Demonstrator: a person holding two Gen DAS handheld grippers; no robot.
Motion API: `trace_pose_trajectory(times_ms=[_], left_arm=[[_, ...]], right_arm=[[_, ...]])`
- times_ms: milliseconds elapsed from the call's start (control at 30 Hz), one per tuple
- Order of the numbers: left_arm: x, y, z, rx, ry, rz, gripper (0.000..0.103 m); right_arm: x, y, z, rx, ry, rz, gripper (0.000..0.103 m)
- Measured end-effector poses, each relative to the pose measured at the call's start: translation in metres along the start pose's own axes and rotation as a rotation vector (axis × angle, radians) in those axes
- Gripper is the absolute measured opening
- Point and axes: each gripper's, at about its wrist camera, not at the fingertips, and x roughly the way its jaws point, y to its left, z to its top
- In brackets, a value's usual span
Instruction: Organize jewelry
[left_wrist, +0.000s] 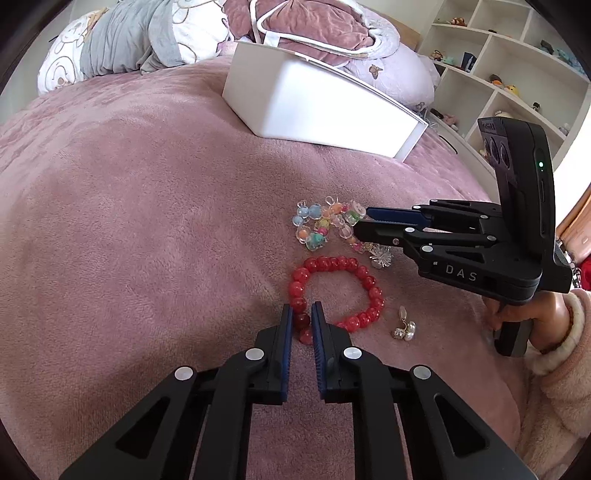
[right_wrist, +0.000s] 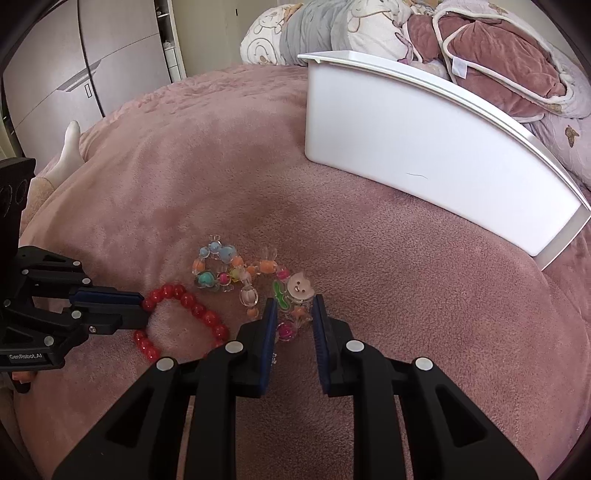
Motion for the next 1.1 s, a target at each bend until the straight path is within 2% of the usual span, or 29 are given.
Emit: trace_pose_trajectory(times_ms=[267, 333, 467, 600, 700, 767, 800, 900, 1100], left_arm=[[-0.024, -0.005, 0.000, 0.008, -0.038, -0.008, 0.015], [-0.031, -0.006, 0.004, -0.007, -0.052, -0.033, 0.014], [-0.041, -0.015, 0.016, 0.031, -0.089, -0.014, 0.014], [-0.046, -0.018, 0.025, 0.018, -0.115, -0.028, 0.014], [-0.045, -0.019, 0.022, 0.023, -0.108, -0.021, 0.014], [-0.043, -0.017, 0.019, 0.024, -0.096, -0.015, 0.014], [-0.041, -0.016, 0.017, 0.023, -0.089, -0.011, 0.014], [-0.038, -0.010, 0.014, 0.009, -0.074, -0.012, 0.015], [-0.032, -0.004, 0.012, -0.014, -0.059, -0.023, 0.015]], right_arm=[[-0.035, -0.013, 0.002, 0.051, -0.083, -0.015, 0.020], [-0.043, -0.019, 0.003, 0.064, -0.100, -0.005, 0.009], [-0.056, -0.026, 0.006, 0.068, -0.126, -0.006, 0.005], [-0.054, -0.030, 0.001, 0.089, -0.107, 0.015, 0.005], [-0.048, -0.031, -0.001, 0.097, -0.083, -0.004, 0.011], [-0.045, -0.031, -0.004, 0.100, -0.077, -0.014, 0.032], [-0.045, -0.031, -0.006, 0.104, -0.082, -0.010, 0.053], [-0.040, -0.027, -0.008, 0.082, -0.063, -0.015, 0.055], [-0.019, -0.018, -0.014, 0.029, 0.017, -0.072, 0.051]])
